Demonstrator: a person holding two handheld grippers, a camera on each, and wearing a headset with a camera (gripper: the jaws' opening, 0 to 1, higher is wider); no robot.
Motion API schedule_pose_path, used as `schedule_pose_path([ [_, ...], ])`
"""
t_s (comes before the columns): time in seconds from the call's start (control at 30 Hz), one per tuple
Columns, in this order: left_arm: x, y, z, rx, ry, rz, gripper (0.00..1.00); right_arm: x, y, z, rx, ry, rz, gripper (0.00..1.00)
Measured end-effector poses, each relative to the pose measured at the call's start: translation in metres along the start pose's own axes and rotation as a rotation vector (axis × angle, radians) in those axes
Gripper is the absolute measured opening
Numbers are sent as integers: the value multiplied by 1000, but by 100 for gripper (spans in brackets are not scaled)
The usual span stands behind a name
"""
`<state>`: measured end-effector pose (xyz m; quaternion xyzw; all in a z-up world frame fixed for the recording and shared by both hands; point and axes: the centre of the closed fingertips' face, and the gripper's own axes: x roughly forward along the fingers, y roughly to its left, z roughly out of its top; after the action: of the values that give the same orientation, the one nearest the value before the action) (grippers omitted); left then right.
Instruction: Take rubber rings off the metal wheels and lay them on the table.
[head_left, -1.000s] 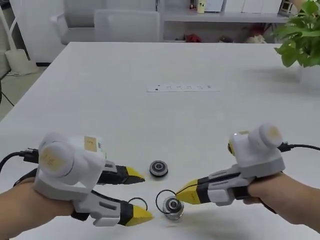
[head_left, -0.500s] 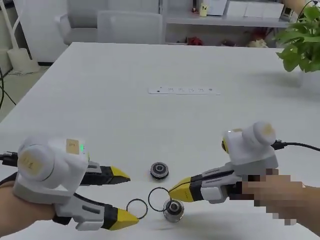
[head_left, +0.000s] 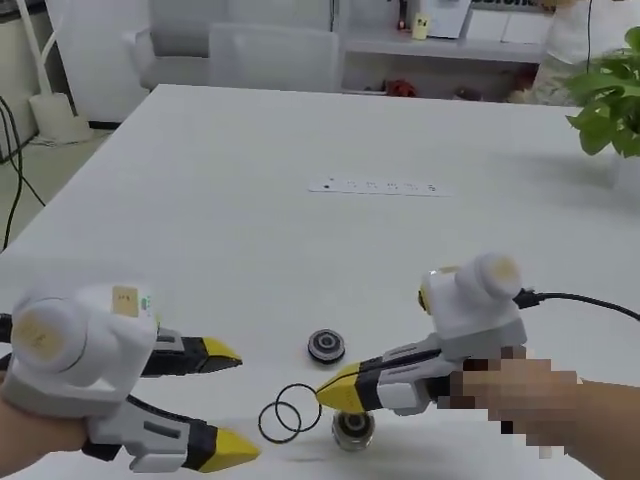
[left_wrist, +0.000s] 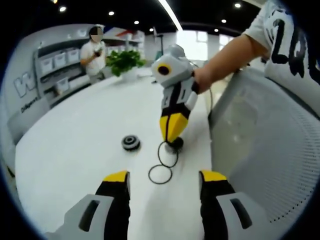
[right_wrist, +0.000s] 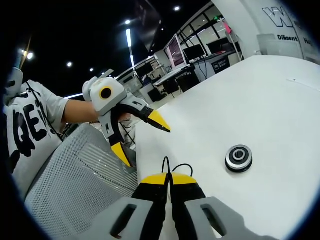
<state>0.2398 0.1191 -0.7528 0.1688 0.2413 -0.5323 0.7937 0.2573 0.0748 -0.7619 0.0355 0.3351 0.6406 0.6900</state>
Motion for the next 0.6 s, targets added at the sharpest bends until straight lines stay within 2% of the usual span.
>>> schedule_pose_path([
  [0.6,-7,-1,-6,-17,1,26,58,18,-7,-8,27,23,-7,0],
])
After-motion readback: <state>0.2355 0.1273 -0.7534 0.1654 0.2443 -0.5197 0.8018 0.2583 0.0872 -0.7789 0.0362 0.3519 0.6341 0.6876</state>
